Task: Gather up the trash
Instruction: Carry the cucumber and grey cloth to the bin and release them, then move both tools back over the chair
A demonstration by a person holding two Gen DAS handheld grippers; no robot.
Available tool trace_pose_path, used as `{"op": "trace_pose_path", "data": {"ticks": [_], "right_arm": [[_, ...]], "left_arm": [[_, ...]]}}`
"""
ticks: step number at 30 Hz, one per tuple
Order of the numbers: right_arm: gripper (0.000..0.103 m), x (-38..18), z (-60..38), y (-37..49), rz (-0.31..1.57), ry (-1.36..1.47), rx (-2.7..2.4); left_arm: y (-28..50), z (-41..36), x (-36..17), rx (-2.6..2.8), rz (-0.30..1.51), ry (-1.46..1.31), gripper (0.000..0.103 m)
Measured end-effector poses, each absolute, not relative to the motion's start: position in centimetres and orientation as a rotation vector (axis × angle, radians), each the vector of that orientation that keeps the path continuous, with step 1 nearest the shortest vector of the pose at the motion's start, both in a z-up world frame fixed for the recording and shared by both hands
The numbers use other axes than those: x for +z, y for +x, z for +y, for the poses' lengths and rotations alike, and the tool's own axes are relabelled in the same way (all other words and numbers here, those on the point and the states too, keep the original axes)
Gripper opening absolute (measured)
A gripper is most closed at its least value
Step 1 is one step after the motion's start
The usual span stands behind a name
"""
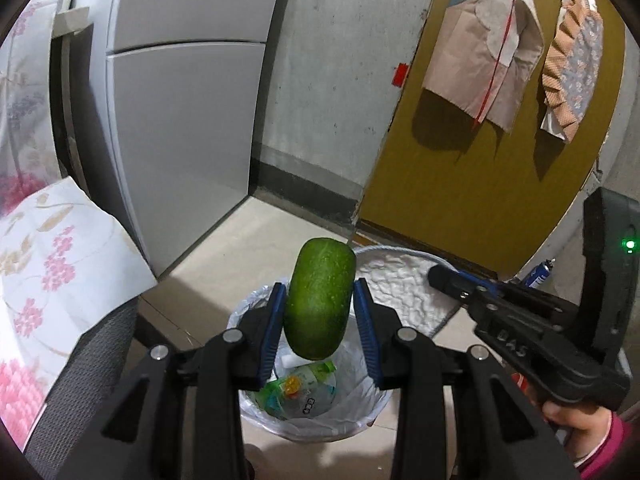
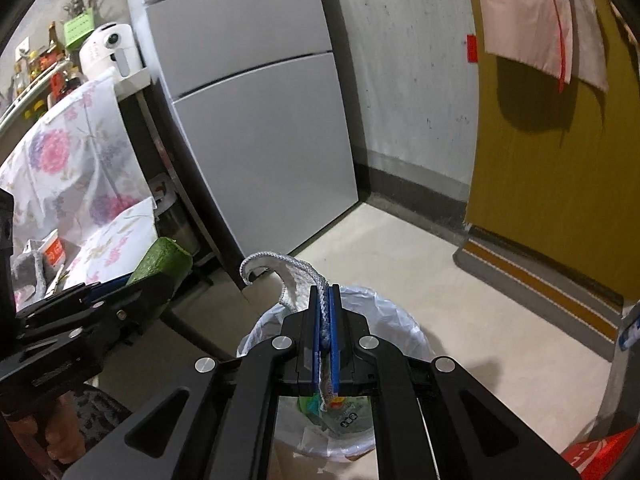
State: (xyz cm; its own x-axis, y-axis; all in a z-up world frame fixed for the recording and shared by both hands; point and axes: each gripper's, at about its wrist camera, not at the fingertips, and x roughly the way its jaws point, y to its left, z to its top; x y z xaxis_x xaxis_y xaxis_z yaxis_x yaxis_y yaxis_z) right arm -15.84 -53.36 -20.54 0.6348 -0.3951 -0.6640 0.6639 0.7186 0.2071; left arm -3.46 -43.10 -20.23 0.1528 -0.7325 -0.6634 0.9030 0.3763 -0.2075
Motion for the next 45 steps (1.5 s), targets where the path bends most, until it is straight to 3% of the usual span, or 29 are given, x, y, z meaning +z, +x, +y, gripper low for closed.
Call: {"op": "trace_pose_path", "data": {"ticks": [4, 9, 22, 29, 35, 37, 40, 45], "right_arm": [[0.014, -22.2, -54.8, -15.3, 0.668, 0.556, -0.629], [0.024, -21.6, -54.3, -15.5, 0.681, 0.541, -0.628], [0.025, -11.6, -48.7, -16.3, 0.454, 0.350, -0.621], [0.026, -8.8, -44.7, -14.4, 0.400, 0.277, -0.530], [0.040, -8.9, -41.5, -11.6, 0.432, 0.240, -0.420], [0.054, -8.9, -40.0, -10.6, 0.450, 0.222, -0.367], [0.060, -9.0, -38.0, -9.2, 0.466, 0.192, -0.314], [0.066, -9.0, -34.6, -6.3, 0.496, 0.155, -0.204]], "left_arm": [[-3.3, -43.4, -20.2, -1.183, 0.767, 0.265, 0.046], [-2.2, -42.0, -19.3, -1.145, 0.754, 0.236, 0.046], [-0.4, -34.2, -16.1, -1.008, 0.685, 0.155, 0.046], [-0.3, -29.1, -15.0, -0.892, 0.641, 0.162, 0.047], [0.2, -24.0, -14.0, -0.761, 0.624, 0.163, 0.050], [0.4, -22.3, -13.8, -0.725, 0.628, 0.152, 0.056], [0.6, -19.7, -13.7, -0.683, 0.633, 0.126, 0.066], [1.6, -15.3, -13.5, -0.583, 0.636, 0.081, 0.075]]}}
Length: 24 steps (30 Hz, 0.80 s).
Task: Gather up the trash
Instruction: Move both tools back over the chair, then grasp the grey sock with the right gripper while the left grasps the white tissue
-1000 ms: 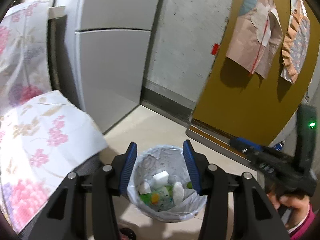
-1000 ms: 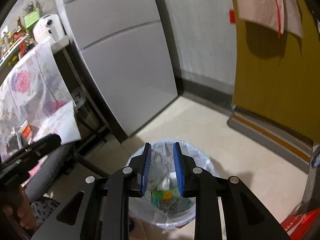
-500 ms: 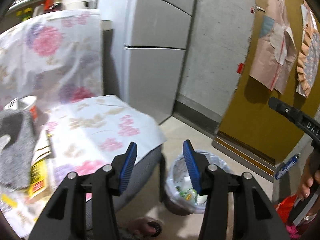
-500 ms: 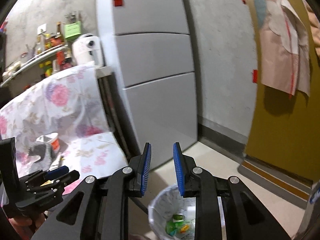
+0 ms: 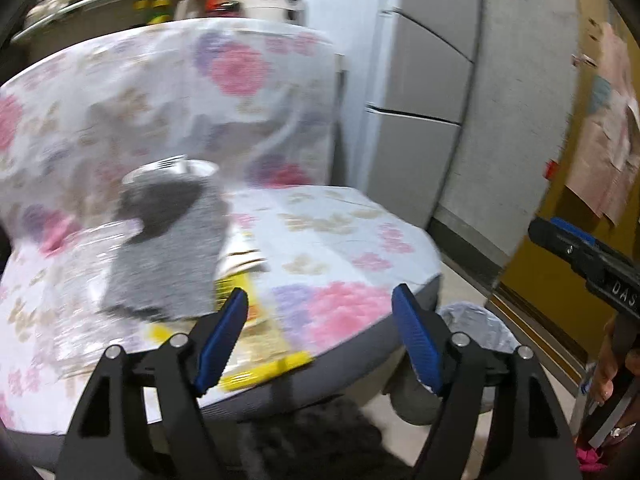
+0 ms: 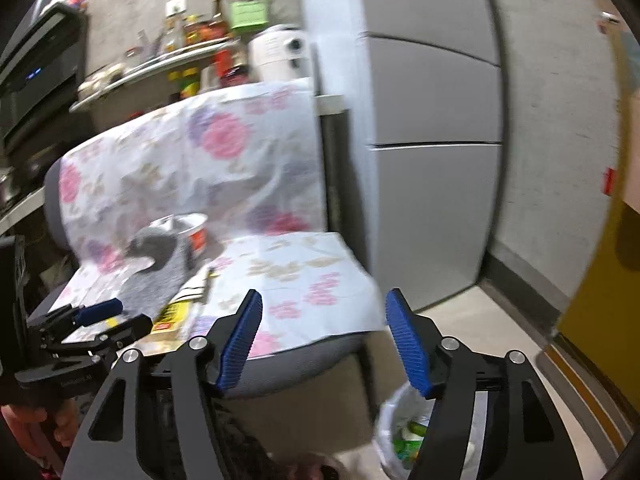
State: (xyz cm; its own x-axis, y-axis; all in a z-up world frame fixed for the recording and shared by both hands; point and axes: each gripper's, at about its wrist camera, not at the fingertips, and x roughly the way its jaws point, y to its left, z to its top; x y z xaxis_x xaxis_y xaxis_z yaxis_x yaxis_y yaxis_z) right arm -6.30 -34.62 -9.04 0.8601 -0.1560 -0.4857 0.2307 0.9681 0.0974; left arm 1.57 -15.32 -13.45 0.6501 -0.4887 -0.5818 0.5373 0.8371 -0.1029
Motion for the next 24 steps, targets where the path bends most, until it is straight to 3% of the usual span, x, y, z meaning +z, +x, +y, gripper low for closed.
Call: {"op": "trace_pose_path", "data": {"ticks": [12, 20, 24], "right_arm": [[0.066, -10.4, -27.0, 3.8, 0.548, 0.078, 0.044], [0.065, -12.6, -23.7, 11.9, 0.630, 0.073, 0.153], [0.048, -14.2, -22.4, 16.3, 0.688, 0.078, 0.199]], "left_arm": [[6.7, -3.4, -13.0, -0.254, 0.637, -0.024, 0.079], [9.3, 0.6, -14.0, -0.155, 0.672, -0.060, 0.079], [10.5, 1.2, -14.8, -0.126, 0.690, -0.055, 0.079]]}}
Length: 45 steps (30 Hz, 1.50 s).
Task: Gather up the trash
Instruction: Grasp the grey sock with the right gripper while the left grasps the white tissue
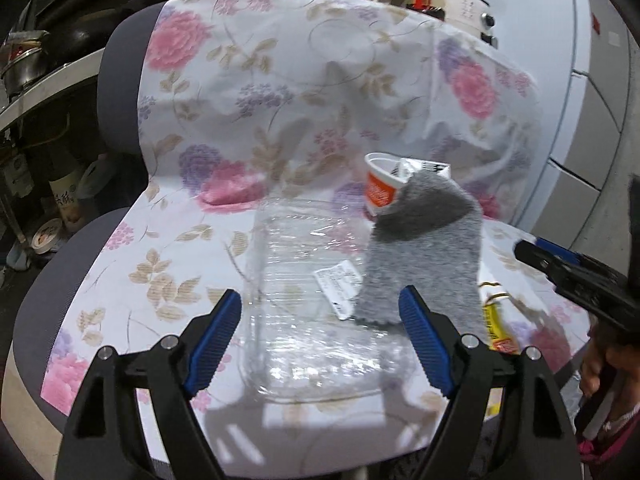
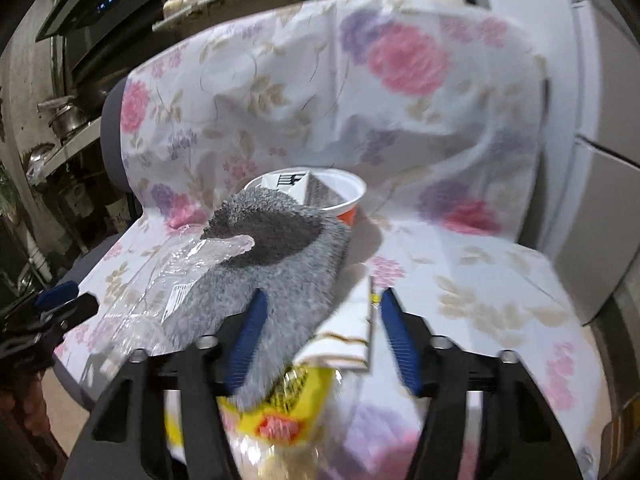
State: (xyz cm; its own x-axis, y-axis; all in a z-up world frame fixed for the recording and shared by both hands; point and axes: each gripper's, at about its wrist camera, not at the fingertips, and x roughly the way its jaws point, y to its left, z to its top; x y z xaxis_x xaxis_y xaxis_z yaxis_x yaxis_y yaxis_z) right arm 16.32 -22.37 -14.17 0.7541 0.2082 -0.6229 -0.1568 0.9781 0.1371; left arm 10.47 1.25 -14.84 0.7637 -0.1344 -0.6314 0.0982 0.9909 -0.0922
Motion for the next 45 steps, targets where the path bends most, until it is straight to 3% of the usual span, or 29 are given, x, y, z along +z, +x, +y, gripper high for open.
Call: {"op": "trace_pose_path", "data": {"ticks": [12, 14, 15, 16, 28, 36, 40, 45], "right_arm": [[0.044, -18.0, -20.8, 23.1, 0.828, 0.048, 0.172], [0.016, -17.3, -20.1, 22.8, 0.824, 0.030, 0.191], [0.008, -16.8, -19.7, 22.5, 0.811, 0.013, 0.197], [0.007, -15.9, -19.3, 21.8, 0.786, 0.000, 0.217], [0.005, 0.2, -22.3, 9.1, 0.271, -0.011, 0.137], [0.006, -1.7, -26.6, 4.8, 0.320, 0.008, 0.043], [0.006, -3.4, -28.1, 3.1, 0.331, -0.010, -0.032], [0.006, -4.6, -30.3, 1.9, 0.337, -0.020, -0.099]], "left_arm": [[12.6, 2.5, -16.9, -0.104, 0.737, -0.065, 0.079], [12.5, 2.7, -16.7, -0.102, 0.733, -0.068, 0.079], [12.4, 2.8, -16.6, -0.099, 0.730, -0.069, 0.079], [12.4, 3.0, -16.5, -0.098, 0.727, -0.070, 0.079], [9.7, 3.0, -14.6, -0.099, 0.683, -0.078, 0.079], [9.0, -0.8, -14.3, -0.197, 0.686, -0.031, 0.078], [9.4, -3.6, -14.8, -0.280, 0.710, 0.006, 0.062], [11.1, -7.7, -14.7, -0.378, 0.732, 0.028, 0.058]]}}
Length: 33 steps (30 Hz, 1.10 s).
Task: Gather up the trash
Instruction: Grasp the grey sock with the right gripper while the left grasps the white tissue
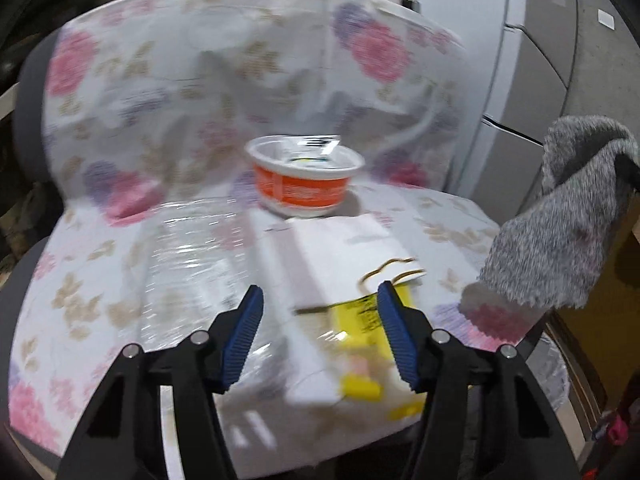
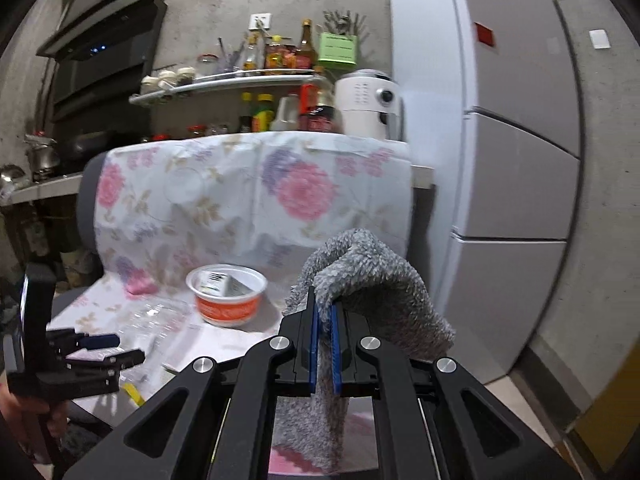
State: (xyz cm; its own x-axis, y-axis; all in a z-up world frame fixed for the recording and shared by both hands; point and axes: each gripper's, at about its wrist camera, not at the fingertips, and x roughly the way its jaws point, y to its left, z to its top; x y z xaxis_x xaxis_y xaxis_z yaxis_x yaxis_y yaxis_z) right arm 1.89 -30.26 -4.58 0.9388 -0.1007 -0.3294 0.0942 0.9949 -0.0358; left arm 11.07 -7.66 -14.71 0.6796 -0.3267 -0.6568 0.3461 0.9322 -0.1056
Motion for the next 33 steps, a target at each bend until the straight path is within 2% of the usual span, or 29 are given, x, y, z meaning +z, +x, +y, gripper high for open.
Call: {"op": "trace_pose_path", "data": {"ticks": [5, 7, 16, 20, 22, 23, 29, 33], "right_arm": [[0.006, -6.0, -32.3, 1.9, 0.355, 0.009, -0.131], [0.006, -6.8, -32.7, 2.1, 0.371, 0.024, -0.125], [0.006, -8.6, -33.1, 3.1, 0.404, 0.025, -0.091], [0.006, -9.0, -33.2, 3.3, 0.413, 0.033, -0.079], [0.006, -9.2, -33.1, 3.5, 0.419, 0.036, -0.074], [0.006, -9.3, -33.1, 3.5, 0.421, 0.038, -0.072], [0.006, -9.5, -33.0, 3.7, 0.428, 0.039, -0.066], [0.006, -9.6, -33.1, 3.8, 0.433, 0.042, -0.065]], "left_arm": [[13.7, -11.6, -15.4, -0.371, 0.774, 0.022, 0.059], [14.8, -12.7, -16.0, -0.336, 0.796, 0.003, 0.068], [17.8, -14.6, -20.0, -0.259, 0.906, -0.026, 0.069], [17.8, -14.7, -21.1, -0.246, 0.917, 0.016, 0.076], [17.7, -14.9, -21.3, -0.261, 0.924, 0.026, 0.085], [17.6, -15.1, -21.4, -0.261, 0.923, 0.040, 0.085], [17.7, -16.2, -21.8, -0.247, 0.914, 0.112, 0.083], [17.7, -16.5, -21.9, -0.225, 0.901, 0.139, 0.063]]}}
